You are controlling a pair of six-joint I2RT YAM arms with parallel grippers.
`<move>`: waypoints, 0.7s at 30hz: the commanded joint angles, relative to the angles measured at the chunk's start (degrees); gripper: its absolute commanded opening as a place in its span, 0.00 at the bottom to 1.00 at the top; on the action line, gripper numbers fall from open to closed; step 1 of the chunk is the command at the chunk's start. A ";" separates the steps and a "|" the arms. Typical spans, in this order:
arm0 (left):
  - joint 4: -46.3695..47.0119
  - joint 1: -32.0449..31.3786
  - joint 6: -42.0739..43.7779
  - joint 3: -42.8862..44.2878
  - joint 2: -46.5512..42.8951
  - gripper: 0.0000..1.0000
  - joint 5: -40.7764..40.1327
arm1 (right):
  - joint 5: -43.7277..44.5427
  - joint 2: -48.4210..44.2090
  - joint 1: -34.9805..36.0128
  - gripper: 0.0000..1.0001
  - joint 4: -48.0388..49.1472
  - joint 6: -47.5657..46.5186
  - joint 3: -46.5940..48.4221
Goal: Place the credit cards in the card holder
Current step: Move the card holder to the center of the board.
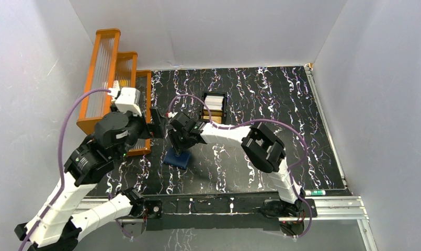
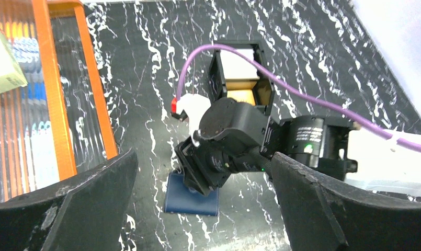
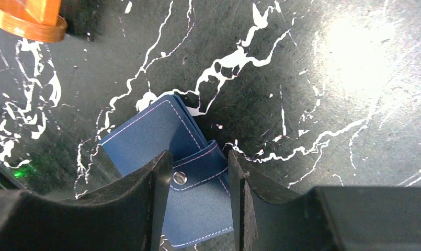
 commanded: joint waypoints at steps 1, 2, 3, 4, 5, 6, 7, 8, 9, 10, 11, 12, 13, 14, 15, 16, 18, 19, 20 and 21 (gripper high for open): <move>2.20 0.40 0.25 0.57 -3.45 0.99 -3.51 | 0.11 2.09 1.21 0.51 -2.39 -3.40 3.61; 2.19 0.38 0.41 0.55 -3.64 0.99 -3.81 | 0.47 2.41 1.53 0.51 -2.66 -3.77 3.62; 2.10 0.38 0.51 0.63 -3.81 0.99 -4.33 | 1.09 2.72 1.90 0.51 -2.98 -4.20 3.66; 1.98 0.38 0.33 0.73 -3.93 0.99 -4.82 | 1.88 3.03 2.37 0.51 -3.56 -4.54 3.77; 1.95 0.38 0.14 0.77 -4.15 0.99 -5.16 | 2.91 3.37 2.72 0.51 -4.28 -4.89 3.98; 1.97 0.38 0.03 0.78 -4.51 0.99 -5.39 | 3.96 3.56 3.00 0.51 -5.32 -5.28 4.16; 1.94 0.39 -0.11 0.78 -4.76 0.99 -5.50 | 5.17 3.64 3.27 0.51 -6.20 -5.63 4.18; 1.97 0.38 -0.17 0.63 -5.04 0.99 -5.48 | 5.98 3.46 3.42 0.48 -6.69 -5.82 3.92; 2.05 0.38 -0.17 0.47 -5.29 0.99 -5.58 | 6.41 3.10 3.45 0.41 -6.74 -5.98 3.31; 2.02 0.39 -0.17 0.27 -5.50 0.99 -5.67 | 6.73 2.68 3.43 0.35 -6.66 -5.88 2.62; 1.98 0.38 -0.28 -0.05 -5.67 0.99 -5.69 | 7.24 2.20 3.44 0.29 -6.75 -5.62 1.97; 1.95 0.38 -0.53 -0.56 -5.72 0.98 -5.65 | 7.94 1.59 3.38 0.24 -7.01 -5.13 1.19; 1.95 0.46 -0.83 -1.10 -5.72 0.98 -5.43 | 8.60 0.73 3.32 0.20 -7.15 -4.29 0.20; 1.97 0.39 -1.28 -1.80 -5.72 0.98 -4.93 | 8.96 -0.28 3.16 0.17 -7.10 -3.47 -1.07; 2.04 0.38 -2.08 -2.64 -5.72 0.97 -4.46 | 9.17 -1.41 2.88 0.15 -7.02 -2.34 -2.67; 2.24 0.39 -3.03 -3.85 -5.72 0.96 -3.78 | 9.64 -2.72 2.47 0.13 -6.93 -0.99 -4.43; 3.32 0.40 -4.62 -6.77 -5.37 0.94 -1.18 | 10.79 -6.59 1.36 0.09 -6.89 2.77 -8.59; 3.98 0.43 -5.24 -8.39 -4.94 0.93 0.32 | 11.05 -8.54 0.76 0.07 -6.62 4.45 -11.30; 4.53 0.39 -6.12 -9.75 -4.36 0.92 1.43 | 11.05 -10.83 -0.01 0.06 -5.92 5.90 -14.14; 4.91 0.38 -7.10 -10.98 -3.59 0.91 2.61 | 10.31 -13.35 -0.84 0.06 -4.60 7.36 -17.30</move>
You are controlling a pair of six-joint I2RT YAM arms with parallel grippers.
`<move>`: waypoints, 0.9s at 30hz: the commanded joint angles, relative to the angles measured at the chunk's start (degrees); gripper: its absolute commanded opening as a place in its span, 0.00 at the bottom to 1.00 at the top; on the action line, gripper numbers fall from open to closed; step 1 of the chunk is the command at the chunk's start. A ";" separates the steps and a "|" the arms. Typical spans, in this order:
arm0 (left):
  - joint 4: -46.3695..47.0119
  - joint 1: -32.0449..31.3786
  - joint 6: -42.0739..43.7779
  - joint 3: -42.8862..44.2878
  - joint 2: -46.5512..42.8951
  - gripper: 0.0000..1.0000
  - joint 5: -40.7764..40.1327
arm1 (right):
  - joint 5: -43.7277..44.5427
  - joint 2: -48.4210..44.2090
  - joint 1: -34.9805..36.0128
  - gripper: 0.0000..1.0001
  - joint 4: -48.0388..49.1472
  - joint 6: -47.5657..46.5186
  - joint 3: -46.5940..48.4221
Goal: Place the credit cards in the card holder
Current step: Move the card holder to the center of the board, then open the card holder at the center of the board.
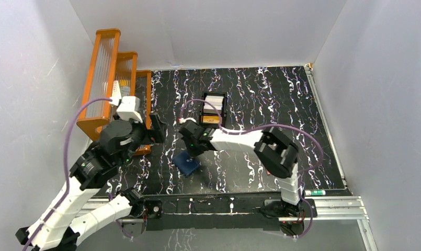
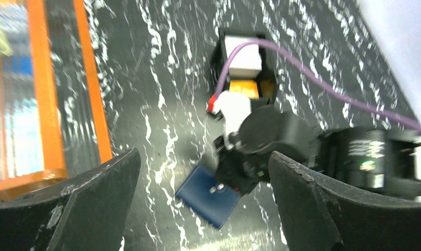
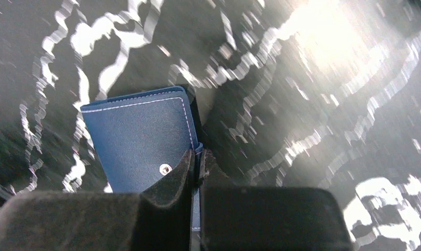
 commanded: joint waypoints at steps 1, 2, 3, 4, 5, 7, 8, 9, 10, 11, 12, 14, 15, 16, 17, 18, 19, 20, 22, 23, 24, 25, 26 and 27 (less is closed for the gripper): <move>2.42 0.23 -4.46 -5.39 3.09 0.90 6.06 | 1.25 -10.41 -3.89 0.05 -1.31 7.23 -12.44; 3.17 0.25 -5.13 -6.39 3.92 0.88 7.46 | -0.95 -13.01 -4.95 0.05 0.92 8.56 -16.75; 3.91 0.23 -5.54 -7.30 4.90 0.87 8.78 | -2.52 -15.53 -6.16 0.05 2.51 9.82 -19.80; 4.55 0.25 -5.96 -8.06 5.69 0.86 9.97 | -4.12 -18.37 -7.12 0.05 3.97 10.69 -22.35; 5.17 0.24 -6.37 -8.74 6.61 0.85 11.16 | -5.49 -21.04 -8.12 0.05 5.47 11.61 -24.66; 6.19 0.23 -6.79 -9.83 8.24 0.83 13.02 | -7.53 -24.91 -9.96 0.05 7.48 13.58 -28.27; 6.68 0.24 -6.93 -10.30 9.02 0.82 13.70 | -9.05 -26.53 -10.73 0.05 8.49 14.62 -29.81; 7.06 0.23 -7.08 -10.75 9.66 0.82 14.09 | -10.65 -28.01 -11.36 0.04 9.41 15.60 -31.02; 7.42 0.23 -7.19 -11.15 10.29 0.81 14.77 | -12.27 -29.28 -11.84 0.05 10.31 16.80 -32.05; 7.78 0.24 -7.26 -11.55 10.86 0.80 15.37 | -13.31 -30.64 -12.17 0.05 11.00 17.95 -32.89; 8.21 0.23 -7.45 -12.00 11.52 0.79 15.93 | -14.19 -31.97 -12.29 0.05 11.93 19.13 -33.53; 9.24 0.24 -7.99 -13.38 12.59 0.78 17.26 | -15.13 -34.82 -12.33 0.05 13.82 21.66 -34.87; 9.78 0.25 -8.44 -14.12 13.32 0.76 17.89 | -15.15 -36.00 -12.40 0.05 14.89 23.14 -35.58; 10.15 0.24 -8.98 -14.73 13.94 0.76 18.81 | -15.36 -37.59 -12.47 0.05 15.78 24.91 -36.31; 10.57 0.23 -9.58 -15.28 14.38 0.75 19.66 | -15.51 -38.32 -12.47 0.06 16.98 26.18 -37.14; 10.97 0.24 -10.22 -15.91 14.88 0.74 20.67 | -15.70 -39.24 -12.55 0.06 18.18 27.49 -38.07; 11.45 0.23 -10.87 -16.42 15.25 0.74 21.52 | -15.89 -40.09 -12.68 0.06 19.28 28.63 -39.05; 12.04 0.23 -11.37 -16.93 15.55 0.74 22.48 | -15.94 -41.10 -12.80 0.06 20.29 29.53 -39.89; 13.28 0.25 -12.22 -18.02 16.23 0.74 24.47 | -15.80 -42.21 -13.00 0.06 21.57 30.66 -41.24; 13.85 0.24 -12.55 -18.44 16.61 0.74 25.51 | -15.68 -42.54 -13.16 0.06 22.07 30.98 -41.93; 14.38 0.25 -12.91 -18.85 17.08 0.74 26.44 | -15.61 -42.73 -13.37 0.06 22.23 31.23 -42.32; 15.00 0.25 -13.44 -19.27 17.57 0.73 27.38 | -15.53 -42.85 -13.59 0.06 22.34 31.20 -42.63; 15.76 0.23 -13.77 -19.79 18.05 0.73 28.31 | -15.38 -42.89 -13.73 0.06 22.31 31.22 -42.90; 16.21 0.23 -14.07 -20.19 18.51 0.73 29.19 | -15.12 -42.90 -13.98 0.06 22.22 31.10 -43.24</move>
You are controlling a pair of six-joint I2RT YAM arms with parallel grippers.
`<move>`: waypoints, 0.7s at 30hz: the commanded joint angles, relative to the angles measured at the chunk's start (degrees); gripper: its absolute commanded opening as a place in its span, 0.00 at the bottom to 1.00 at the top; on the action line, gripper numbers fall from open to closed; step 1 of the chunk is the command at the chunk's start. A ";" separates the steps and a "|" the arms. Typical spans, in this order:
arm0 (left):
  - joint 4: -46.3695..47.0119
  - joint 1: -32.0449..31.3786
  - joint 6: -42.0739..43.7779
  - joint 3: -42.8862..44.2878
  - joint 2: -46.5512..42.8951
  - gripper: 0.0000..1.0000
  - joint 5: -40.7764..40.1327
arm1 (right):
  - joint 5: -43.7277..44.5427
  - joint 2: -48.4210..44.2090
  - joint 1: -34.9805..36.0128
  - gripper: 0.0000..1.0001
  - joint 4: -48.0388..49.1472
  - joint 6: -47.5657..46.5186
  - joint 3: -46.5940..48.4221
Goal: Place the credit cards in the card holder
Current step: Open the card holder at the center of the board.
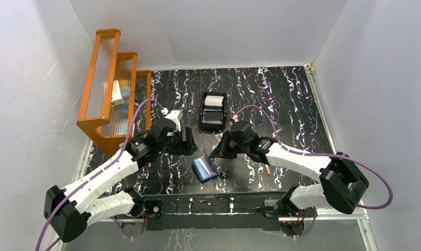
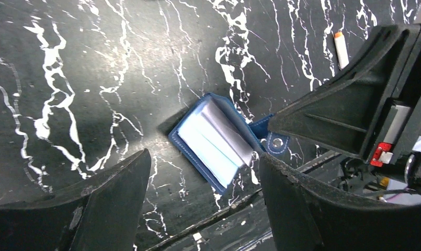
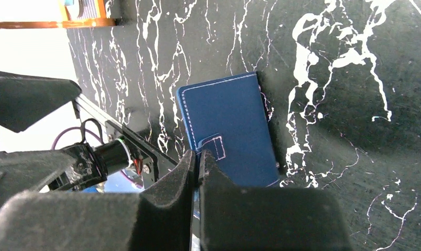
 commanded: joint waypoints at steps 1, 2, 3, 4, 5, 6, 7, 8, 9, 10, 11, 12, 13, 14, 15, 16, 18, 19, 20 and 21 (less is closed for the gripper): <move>4.45 0.16 -2.57 -1.98 1.30 0.73 6.42 | 0.10 -1.42 -1.14 0.06 4.18 2.33 -1.49; 5.12 0.16 -2.80 -2.50 1.86 0.73 7.16 | 0.35 -1.42 -1.49 0.06 4.00 2.18 -1.98; 5.59 0.16 -3.07 -2.77 2.34 0.73 7.89 | 0.55 -1.42 -1.99 0.06 3.86 2.07 -2.58; 5.98 0.16 -3.26 -3.15 2.93 0.72 8.34 | 0.44 -1.42 -2.62 0.06 3.84 1.92 -3.28; 6.30 0.16 -3.39 -3.50 3.46 0.71 8.75 | 0.29 -1.46 -3.34 0.06 3.84 1.75 -4.10; 6.56 0.21 -3.50 -3.69 4.04 0.70 9.06 | -0.01 -1.56 -4.05 0.06 4.09 1.67 -5.07; 6.74 0.17 -3.62 -3.95 4.63 0.69 9.38 | -0.30 -1.66 -5.17 0.06 4.44 1.70 -6.10; 6.98 0.17 -3.77 -4.15 5.17 0.68 9.73 | -0.66 -1.86 -5.96 0.06 4.65 1.70 -7.08; 7.26 0.21 -3.85 -4.44 5.75 0.68 10.15 | -0.93 -2.12 -6.84 0.06 4.90 1.65 -8.08; 7.51 0.21 -3.97 -4.63 6.21 0.67 10.45 | -1.15 -2.45 -7.60 0.06 5.17 1.65 -8.98; 7.96 0.19 -4.15 -4.85 6.69 0.65 10.75 | -1.25 -2.73 -8.37 0.06 5.25 1.57 -9.79; 8.58 0.21 -4.27 -5.28 7.21 0.64 11.25 | -1.42 -3.00 -9.07 0.06 5.29 1.47 -10.54; 9.62 0.20 -4.50 -5.79 7.49 0.63 11.81 | -1.52 -3.26 -9.62 0.06 5.40 1.38 -11.11; 10.91 0.18 -4.72 -6.52 7.94 0.63 12.40 | -1.62 -3.56 -10.04 0.06 5.49 1.22 -11.50; 12.38 0.17 -5.04 -7.31 8.37 0.62 13.10 | -1.68 -3.79 -10.23 0.06 5.51 1.06 -11.77; 14.14 0.17 -5.37 -8.09 9.01 0.62 14.09 | -1.76 -3.98 -10.41 0.06 5.51 0.94 -11.97; 18.08 0.16 -6.06 -9.40 10.32 0.63 16.60 | -2.04 -4.26 -10.52 0.06 5.67 0.76 -12.18; 20.01 0.16 -6.32 -9.97 11.02 0.64 17.79 | -2.13 -4.34 -10.52 0.06 5.69 0.65 -12.20; 21.46 0.16 -6.66 -10.39 11.65 0.65 18.57 | -2.27 -4.40 -10.54 0.06 5.76 0.53 -12.28; 22.64 0.16 -6.71 -10.48 12.19 0.66 19.08 | -2.43 -4.40 -10.54 0.06 5.70 0.41 -12.26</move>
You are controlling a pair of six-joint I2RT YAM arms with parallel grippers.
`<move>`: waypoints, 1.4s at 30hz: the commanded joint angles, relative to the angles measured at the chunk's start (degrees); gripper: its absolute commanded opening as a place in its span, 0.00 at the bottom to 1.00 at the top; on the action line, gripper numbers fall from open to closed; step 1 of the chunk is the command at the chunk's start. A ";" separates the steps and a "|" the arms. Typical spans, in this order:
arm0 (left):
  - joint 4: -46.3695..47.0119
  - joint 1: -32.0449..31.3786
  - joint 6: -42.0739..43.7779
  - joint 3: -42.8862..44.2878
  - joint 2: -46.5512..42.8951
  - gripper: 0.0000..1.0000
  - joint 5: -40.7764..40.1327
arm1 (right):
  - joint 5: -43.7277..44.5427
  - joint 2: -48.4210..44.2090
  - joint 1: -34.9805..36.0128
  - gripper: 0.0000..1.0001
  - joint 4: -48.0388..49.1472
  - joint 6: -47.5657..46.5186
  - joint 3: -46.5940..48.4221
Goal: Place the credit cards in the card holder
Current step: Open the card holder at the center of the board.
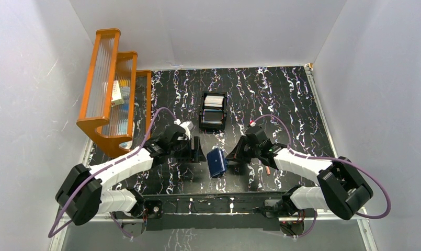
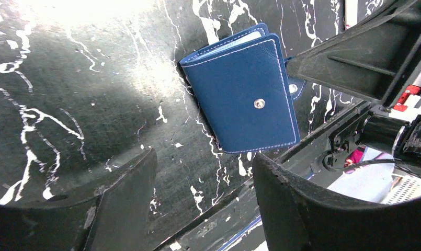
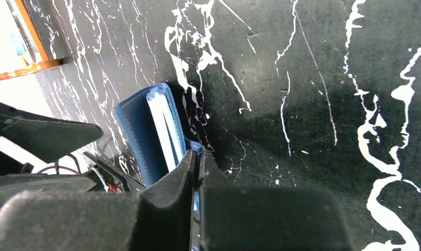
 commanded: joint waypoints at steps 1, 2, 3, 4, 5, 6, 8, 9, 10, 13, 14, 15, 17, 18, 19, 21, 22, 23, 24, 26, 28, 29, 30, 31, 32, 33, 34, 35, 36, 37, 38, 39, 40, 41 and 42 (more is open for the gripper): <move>8.55 0.14 -1.28 -1.16 2.03 0.68 6.00 | -1.42 -1.80 -0.22 0.06 1.93 -0.79 0.31; 9.25 0.12 -1.11 -0.90 2.45 0.71 6.51 | -1.79 -1.80 -0.22 0.06 2.05 -0.82 0.27; 9.74 0.13 -0.94 -0.61 2.86 0.73 7.05 | -2.38 -1.80 -0.22 0.06 2.51 -0.88 0.31; 10.23 0.12 -0.84 -0.34 3.17 0.75 7.86 | -3.36 -1.85 -0.19 0.06 3.57 -0.89 0.25; 10.81 0.10 -0.79 -0.19 3.39 0.76 8.36 | -4.77 -1.91 -0.22 0.06 4.79 -0.79 0.35; 11.28 0.12 -0.91 -0.17 3.65 0.77 8.71 | -6.26 -1.97 -0.15 0.06 6.24 -0.43 0.51; 11.79 0.12 -1.24 -0.26 3.94 0.78 8.55 | -9.01 -2.09 -0.06 0.06 8.96 0.75 0.73; 12.04 0.12 -1.37 -0.58 4.10 0.78 8.49 | -9.70 -2.16 0.00 0.06 9.49 1.21 0.93; 12.39 0.13 -1.44 -1.05 4.29 0.78 8.52 | -9.82 -2.30 -0.02 0.06 9.52 1.49 1.12; 13.21 0.12 -1.75 -2.01 4.89 0.80 8.88 | -10.44 -2.33 0.04 0.06 10.05 1.90 1.24; 13.57 0.13 -1.69 -2.10 5.00 0.81 9.27 | -10.88 -2.13 0.06 0.06 10.56 2.15 1.12; 13.70 0.16 -1.55 -2.18 5.04 0.81 9.40 | -11.47 -1.82 0.05 0.06 11.03 2.56 0.92; 13.67 0.11 -1.29 -2.38 4.97 0.81 8.91 | -12.84 -1.01 0.04 0.06 12.84 3.57 0.49; 13.65 0.14 -1.16 -2.63 4.97 0.81 8.54 | -13.36 -0.73 0.10 0.06 13.71 4.13 0.19; 13.57 0.14 -1.11 -2.82 5.09 0.81 8.26 | -13.62 -0.56 0.12 0.06 14.29 4.48 -0.11; 13.71 0.12 -1.17 -3.40 5.42 0.81 8.10 | -13.45 -0.38 0.13 0.06 14.25 4.64 -0.12; 13.73 0.12 -1.23 -3.68 5.67 0.81 8.17 | -13.24 -0.34 0.15 0.06 14.10 4.58 -0.19; 13.74 0.12 -1.27 -3.84 5.87 0.80 8.18 | -12.99 -0.38 0.10 0.06 13.93 4.56 -0.27; 13.74 0.12 -1.32 -4.13 6.10 0.79 8.18 | -12.73 -0.45 0.11 0.06 13.77 4.56 -0.37; 13.93 0.12 -1.48 -4.77 6.12 0.76 8.17 | -12.00 -0.55 0.08 0.06 13.16 4.47 -0.68; 14.20 0.12 -1.64 -5.52 5.84 0.74 8.13 | -10.76 -0.85 0.14 0.06 11.83 4.43 -1.01; 14.39 0.12 -1.71 -5.90 5.58 0.73 8.05 | -10.27 -0.97 0.05 0.06 11.41 4.51 -1.33; 14.55 0.13 -1.77 -6.25 5.32 0.71 8.04 | -9.81 -1.13 0.08 0.06 11.15 4.63 -1.78; 14.75 0.12 -1.91 -6.71 5.18 0.69 7.93 | -9.29 -1.26 0.07 0.06 10.88 4.75 -2.13; 15.02 0.16 -2.02 -7.03 5.07 0.68 7.85 | -8.96 -1.47 0.04 0.06 10.76 4.92 -2.45; 15.18 0.15 -2.14 -7.38 5.07 0.67 7.83 | -8.71 -1.57 0.04 0.06 10.65 4.99 -2.69; 15.48 0.12 -2.27 -7.70 5.13 0.66 7.90 | -8.56 -1.69 0.05 0.06 10.61 5.05 -2.94; 15.76 0.12 -2.38 -8.00 5.31 0.65 7.90 | -8.32 -1.78 0.06 0.06 10.63 5.04 -3.15; 16.10 0.13 -2.49 -8.26 5.36 0.62 7.98 | -8.14 -1.80 0.07 0.06 10.63 5.13 -3.31; 16.37 0.12 -2.63 -8.51 5.44 0.58 8.06 | -7.96 -1.79 0.07 0.06 10.57 5.17 -3.49; 16.64 0.13 -2.70 -8.70 5.49 0.55 8.15 | -7.79 -1.78 0.04 0.06 10.59 5.24 -3.69; 16.90 0.12 -2.86 -8.85 5.49 0.52 8.24 | -7.63 -1.76 0.05 0.06 10.62 5.26 -3.84; 17.16 0.13 -2.89 -8.93 5.47 0.49 8.31 | -7.50 -1.72 0.10 0.06 10.58 5.25 -4.00; 17.32 0.14 -2.94 -9.08 5.26 0.46 8.41 | -7.37 -1.70 0.05 0.06 10.62 5.26 -4.19; 17.34 0.12 -2.90 -9.08 5.06 0.42 8.48 | -7.04 -1.64 0.04 0.06 10.61 5.19 -4.37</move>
